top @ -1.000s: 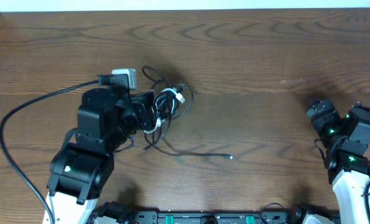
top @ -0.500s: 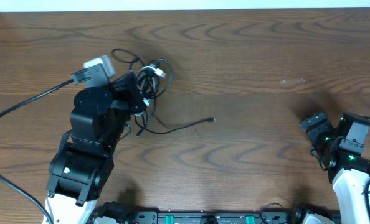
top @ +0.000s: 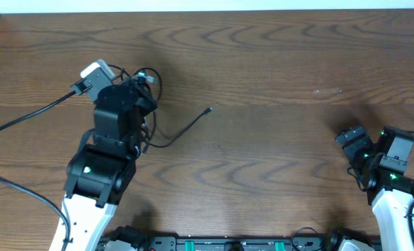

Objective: Untangle cables

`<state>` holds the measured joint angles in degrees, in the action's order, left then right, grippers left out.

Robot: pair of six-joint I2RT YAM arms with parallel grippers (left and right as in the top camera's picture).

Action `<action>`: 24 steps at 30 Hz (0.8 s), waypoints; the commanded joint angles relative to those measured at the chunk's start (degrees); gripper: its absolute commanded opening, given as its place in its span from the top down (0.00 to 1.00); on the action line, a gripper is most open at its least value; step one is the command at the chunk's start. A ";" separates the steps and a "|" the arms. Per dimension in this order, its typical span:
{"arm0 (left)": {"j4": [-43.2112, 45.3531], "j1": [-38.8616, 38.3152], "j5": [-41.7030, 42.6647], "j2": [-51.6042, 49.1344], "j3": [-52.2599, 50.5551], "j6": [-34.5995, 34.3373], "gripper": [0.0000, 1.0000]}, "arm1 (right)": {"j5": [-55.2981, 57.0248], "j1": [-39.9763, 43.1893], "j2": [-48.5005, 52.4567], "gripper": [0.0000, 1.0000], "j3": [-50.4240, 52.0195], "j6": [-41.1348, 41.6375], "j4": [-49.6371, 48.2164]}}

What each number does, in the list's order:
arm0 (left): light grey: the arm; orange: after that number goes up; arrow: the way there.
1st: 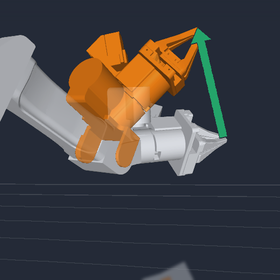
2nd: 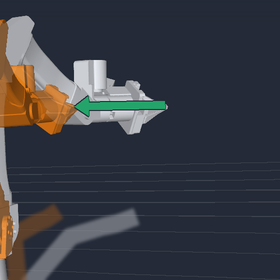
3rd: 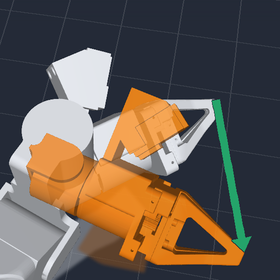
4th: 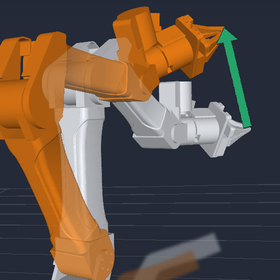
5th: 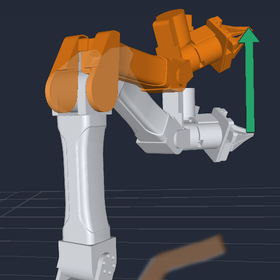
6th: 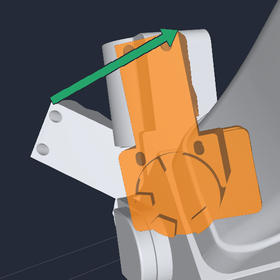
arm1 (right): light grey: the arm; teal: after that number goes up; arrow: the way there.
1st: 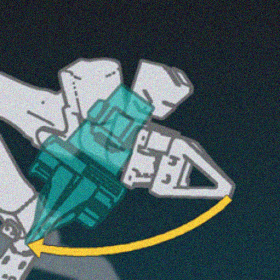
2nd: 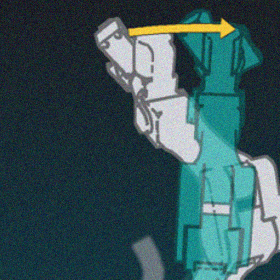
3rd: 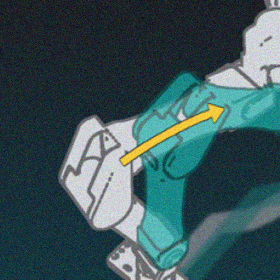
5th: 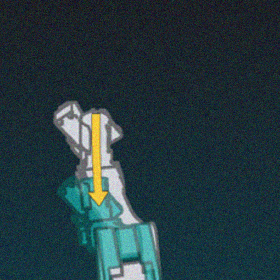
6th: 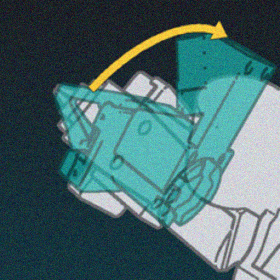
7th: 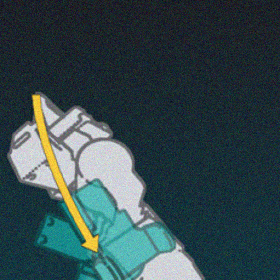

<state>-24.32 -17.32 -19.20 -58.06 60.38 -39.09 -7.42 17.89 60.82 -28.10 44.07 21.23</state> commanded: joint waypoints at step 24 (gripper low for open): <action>-3.30 -0.13 1.90 4.87 0.66 11.41 0.93 | 0.90 0.87 0.11 0.01 -0.50 -0.44 0.04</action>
<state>-28.21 -17.45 -19.29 -55.92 60.38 -29.54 -7.42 17.89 60.82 -28.10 44.07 21.21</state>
